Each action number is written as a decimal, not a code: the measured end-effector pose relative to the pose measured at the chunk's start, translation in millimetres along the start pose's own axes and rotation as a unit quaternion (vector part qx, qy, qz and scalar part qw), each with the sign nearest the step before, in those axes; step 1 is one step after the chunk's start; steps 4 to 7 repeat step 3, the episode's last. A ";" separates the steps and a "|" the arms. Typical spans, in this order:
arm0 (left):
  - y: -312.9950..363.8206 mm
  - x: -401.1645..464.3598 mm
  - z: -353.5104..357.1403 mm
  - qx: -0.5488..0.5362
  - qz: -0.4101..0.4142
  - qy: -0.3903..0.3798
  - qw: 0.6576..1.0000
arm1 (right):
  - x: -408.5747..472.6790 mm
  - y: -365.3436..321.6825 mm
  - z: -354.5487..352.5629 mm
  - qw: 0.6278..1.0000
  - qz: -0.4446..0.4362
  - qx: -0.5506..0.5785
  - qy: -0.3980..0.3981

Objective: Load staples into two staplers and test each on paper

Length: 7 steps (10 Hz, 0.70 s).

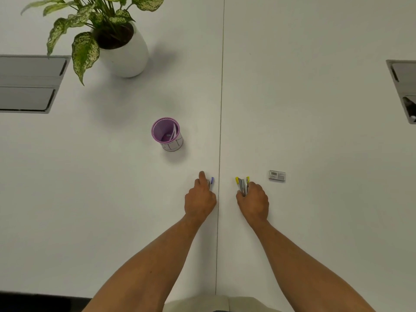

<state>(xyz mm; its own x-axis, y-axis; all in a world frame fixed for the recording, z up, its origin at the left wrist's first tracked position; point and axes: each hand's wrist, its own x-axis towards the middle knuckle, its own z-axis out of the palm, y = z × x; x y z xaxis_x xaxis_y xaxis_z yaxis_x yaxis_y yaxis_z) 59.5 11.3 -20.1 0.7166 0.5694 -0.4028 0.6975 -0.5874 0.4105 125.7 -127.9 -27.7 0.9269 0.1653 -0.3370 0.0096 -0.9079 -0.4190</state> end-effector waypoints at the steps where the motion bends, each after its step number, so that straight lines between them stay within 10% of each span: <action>1: -3.5 3.0 -4.3 0.000 -0.004 0.010 1.000 | -0.1 0.6 0.2 1.000 -0.001 -0.006 -0.017; 7: -13.1 3.7 -1.6 -0.027 -0.001 0.020 0.999 | -2.7 5.5 -0.1 1.000 0.000 0.008 -0.009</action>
